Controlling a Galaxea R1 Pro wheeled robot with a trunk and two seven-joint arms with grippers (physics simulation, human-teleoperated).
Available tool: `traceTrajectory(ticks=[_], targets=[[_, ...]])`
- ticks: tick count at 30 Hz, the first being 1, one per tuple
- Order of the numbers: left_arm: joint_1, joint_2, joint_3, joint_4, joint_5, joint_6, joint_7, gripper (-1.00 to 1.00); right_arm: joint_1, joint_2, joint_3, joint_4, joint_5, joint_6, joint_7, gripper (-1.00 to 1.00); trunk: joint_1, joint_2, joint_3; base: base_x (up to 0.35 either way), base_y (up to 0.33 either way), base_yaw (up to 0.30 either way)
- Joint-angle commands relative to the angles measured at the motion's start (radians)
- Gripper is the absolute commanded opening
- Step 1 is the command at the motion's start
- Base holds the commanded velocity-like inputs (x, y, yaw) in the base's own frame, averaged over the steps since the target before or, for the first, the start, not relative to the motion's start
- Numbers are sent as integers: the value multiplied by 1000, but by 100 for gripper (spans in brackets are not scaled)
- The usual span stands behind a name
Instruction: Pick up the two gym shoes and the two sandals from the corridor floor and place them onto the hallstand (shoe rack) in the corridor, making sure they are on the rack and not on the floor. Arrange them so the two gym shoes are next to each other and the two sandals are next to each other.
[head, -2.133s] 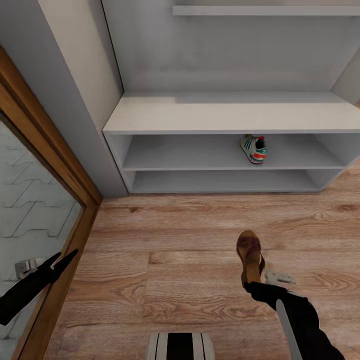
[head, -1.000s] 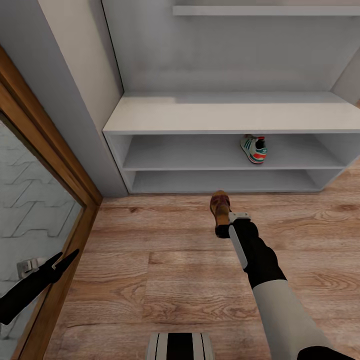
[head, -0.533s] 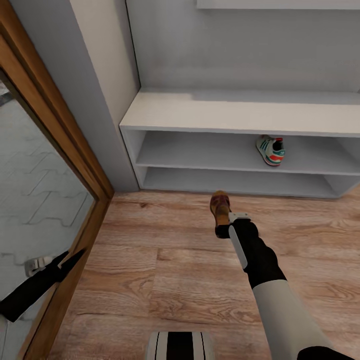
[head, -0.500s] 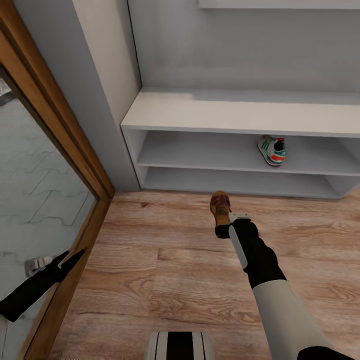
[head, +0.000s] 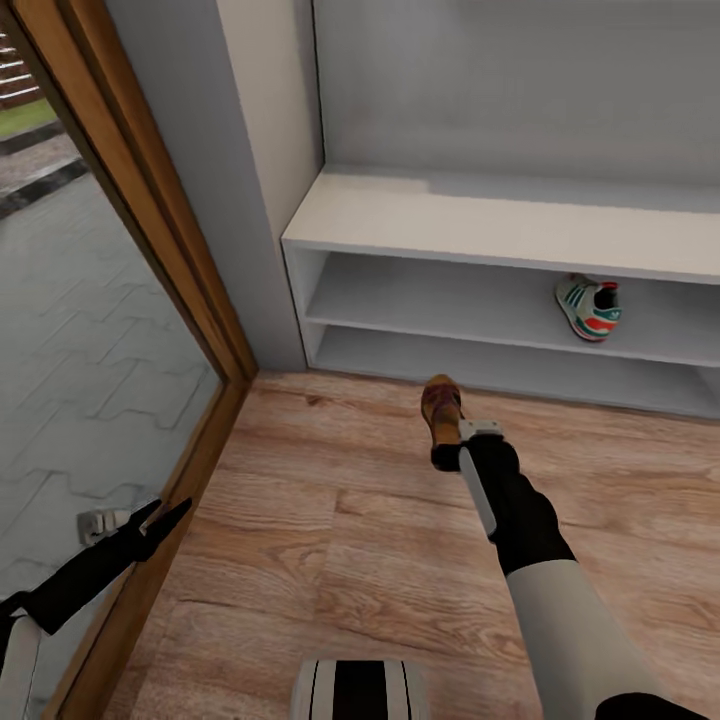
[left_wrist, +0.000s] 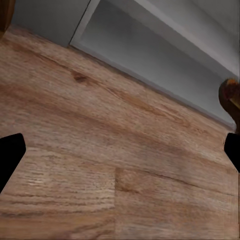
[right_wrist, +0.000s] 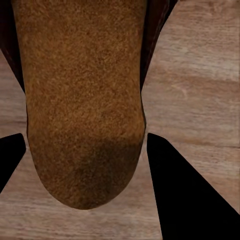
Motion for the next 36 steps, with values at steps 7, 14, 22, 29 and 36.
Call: traceTrajectory(ticks=[7,14,22,29,36], targets=[[3,-1,-125,0,5,9,-2,100,-1,0,1,-86,-4,4,-7,-100,0,0,-9,0,0,191],[4,-1,-197,0,5,9,-2,100,-1,0,1,-148,-4,4,-8,-100,0,0,-11,0,0,38],[4,-1,-226,-1,5,9,-2,100,-1,-3,-1,-179,-3,4,-9,-100,0,0,-11,0,0,3],[5,-1,-228,-1,5,9,-2,100,-1,-3,-6,-200,-3,4,-9,-100,0,0,-13,0,0,7],[13,-1,-232,-1,5,9,0,100,-1,-5,-6,-202,-3,4,-9,-100,0,0,-17,128,0,34]])
